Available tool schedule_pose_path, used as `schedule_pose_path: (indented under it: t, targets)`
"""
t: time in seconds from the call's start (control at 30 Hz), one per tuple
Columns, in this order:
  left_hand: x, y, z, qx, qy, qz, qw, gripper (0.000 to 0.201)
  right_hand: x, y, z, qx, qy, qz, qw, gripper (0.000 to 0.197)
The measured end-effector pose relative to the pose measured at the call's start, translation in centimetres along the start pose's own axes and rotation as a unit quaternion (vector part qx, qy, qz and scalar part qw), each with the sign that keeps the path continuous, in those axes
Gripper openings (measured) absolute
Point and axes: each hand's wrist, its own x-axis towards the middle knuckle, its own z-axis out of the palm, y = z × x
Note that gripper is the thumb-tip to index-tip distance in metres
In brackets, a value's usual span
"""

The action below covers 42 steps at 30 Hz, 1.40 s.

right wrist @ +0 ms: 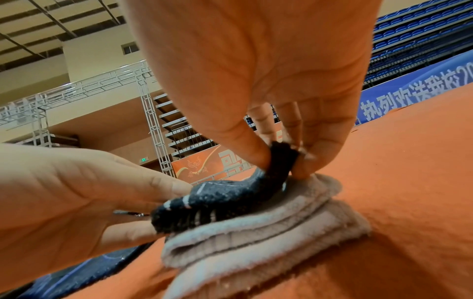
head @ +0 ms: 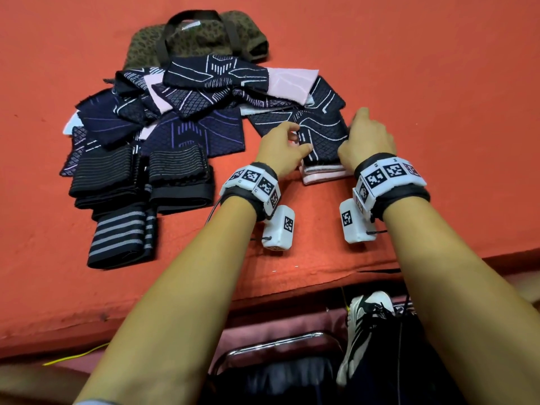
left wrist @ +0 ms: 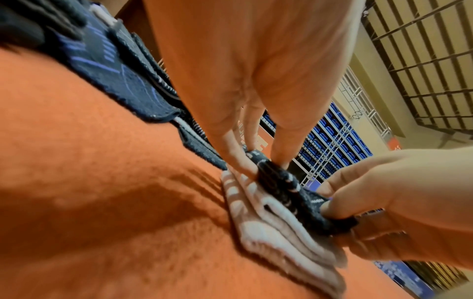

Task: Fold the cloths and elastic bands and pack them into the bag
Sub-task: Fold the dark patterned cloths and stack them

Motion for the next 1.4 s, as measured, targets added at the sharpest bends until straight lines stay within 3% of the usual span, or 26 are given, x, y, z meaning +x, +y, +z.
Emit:
schedule_pose_path:
  t: [0.23,0.33,0.43,0.5,0.6,0.77,0.97,1.23,1.4]
  targets:
    - [0.1,-0.5,0.2,0.011,-0.017,-0.018,1.000,0.058,-0.8,-0.2,0.8,-0.022,-0.014,0.011,1.000,0.050]
    - [0.0,-0.2,0.1,0.035,-0.039,-0.008,0.999,0.069,-0.7,-0.8,0.5,-0.051,0.030,-0.068,0.996,0.052]
    - [-0.2,0.0,0.1,0.057,-0.045,-0.004,0.997,0.070,-0.5,-1.3,1.0,-0.087,-0.032,-0.136,0.986,0.041]
    - [-0.5,0.3,-0.2,0.079,-0.052,0.001,0.996,0.072,-0.7,-1.5,1.6,-0.096,-0.075,-0.127,0.984,0.040]
    - [-0.9,0.6,-1.1,0.144,-0.069,0.020,0.987,0.059,-0.8,-2.1,1.7,-0.108,-0.077,-0.120,0.984,0.037]
    - [-0.6,0.0,-3.8,0.221,-0.046,0.047,0.973,0.044,-0.8,-4.8,1.2,-0.087,-0.056,-0.152,0.983,0.032]
    - [-0.8,0.1,-8.4,0.295,-0.020,0.039,0.954,0.036,-1.3,-8.6,1.7,-0.103,-0.105,-0.186,0.971,0.040]
    - [-1.2,0.9,-15.0,0.355,0.039,0.030,0.934,0.034,-0.9,-14.1,2.1,-0.071,-0.161,-0.230,0.957,0.029]
    - [-0.7,1.0,-17.3,0.383,0.062,0.025,0.921,0.036,-0.3,-16.3,2.6,-0.085,-0.174,-0.249,0.949,0.034]
